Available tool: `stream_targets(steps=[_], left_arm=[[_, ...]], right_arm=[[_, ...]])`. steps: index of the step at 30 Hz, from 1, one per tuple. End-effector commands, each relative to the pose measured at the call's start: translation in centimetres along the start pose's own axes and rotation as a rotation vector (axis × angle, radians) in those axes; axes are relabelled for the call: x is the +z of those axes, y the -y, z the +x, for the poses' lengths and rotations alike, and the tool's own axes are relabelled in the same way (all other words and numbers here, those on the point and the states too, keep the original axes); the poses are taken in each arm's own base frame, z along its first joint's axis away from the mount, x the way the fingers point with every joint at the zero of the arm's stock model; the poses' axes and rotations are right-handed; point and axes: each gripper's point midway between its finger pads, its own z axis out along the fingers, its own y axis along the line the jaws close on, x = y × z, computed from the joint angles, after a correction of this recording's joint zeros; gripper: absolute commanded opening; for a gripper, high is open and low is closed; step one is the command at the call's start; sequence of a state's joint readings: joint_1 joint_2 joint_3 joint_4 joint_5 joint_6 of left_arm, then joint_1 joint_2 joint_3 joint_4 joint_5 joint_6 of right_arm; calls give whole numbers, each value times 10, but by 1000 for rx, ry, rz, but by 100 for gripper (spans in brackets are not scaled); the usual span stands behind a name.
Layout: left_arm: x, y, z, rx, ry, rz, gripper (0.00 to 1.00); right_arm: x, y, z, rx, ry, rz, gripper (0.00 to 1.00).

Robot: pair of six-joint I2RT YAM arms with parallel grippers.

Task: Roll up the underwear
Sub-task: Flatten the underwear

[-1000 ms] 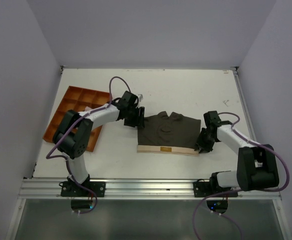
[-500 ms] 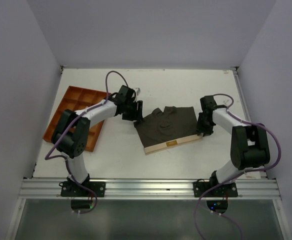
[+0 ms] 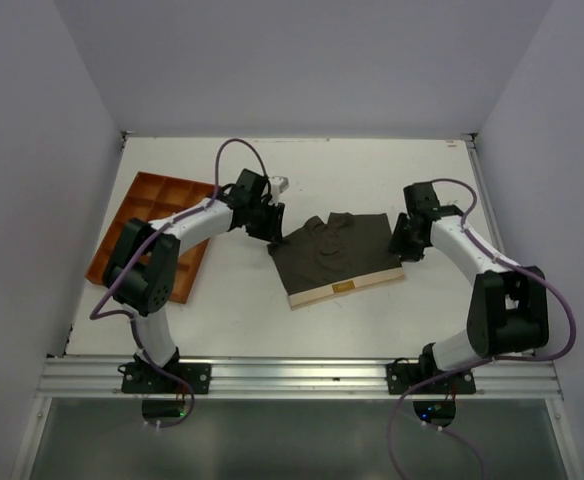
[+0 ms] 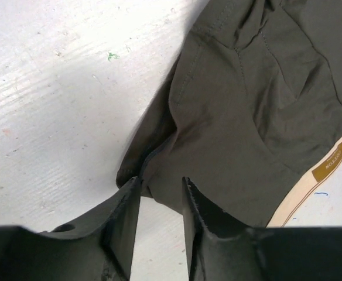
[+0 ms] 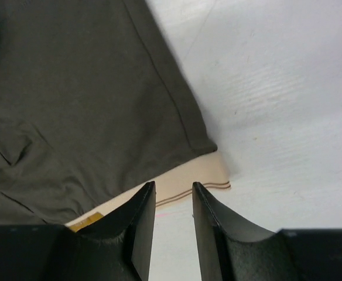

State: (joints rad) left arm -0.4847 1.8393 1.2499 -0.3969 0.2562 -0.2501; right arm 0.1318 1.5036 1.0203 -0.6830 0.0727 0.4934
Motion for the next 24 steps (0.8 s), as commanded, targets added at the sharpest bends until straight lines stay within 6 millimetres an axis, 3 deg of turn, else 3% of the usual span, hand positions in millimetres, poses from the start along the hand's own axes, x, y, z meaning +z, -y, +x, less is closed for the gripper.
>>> stream_targets(steps=[1,2,6,7,11,15,24], left_arm=[[6,-1,0,58,8,31,37],[7,7,0,69,17,86,30],[12,23,2,89,20,196,27],[14,23,3,89,17,198,19],[23,7,11,48,-31,132,6],[19,-6,8,-9,-16,109,3],[24,-35,0,-98,-28,50,7]], right_arm=[[6,-10,25,65,-54,-55,35],[10,-8,27,65,-62,-49,35],[20,6,35,25,-74,-3,35],[22,8,35,21,-74,4,35],[33,19,37,-10,-71,36,35],[40,28,28,-50,-57,85,35],[58,37,8,-64,-75,126,34]])
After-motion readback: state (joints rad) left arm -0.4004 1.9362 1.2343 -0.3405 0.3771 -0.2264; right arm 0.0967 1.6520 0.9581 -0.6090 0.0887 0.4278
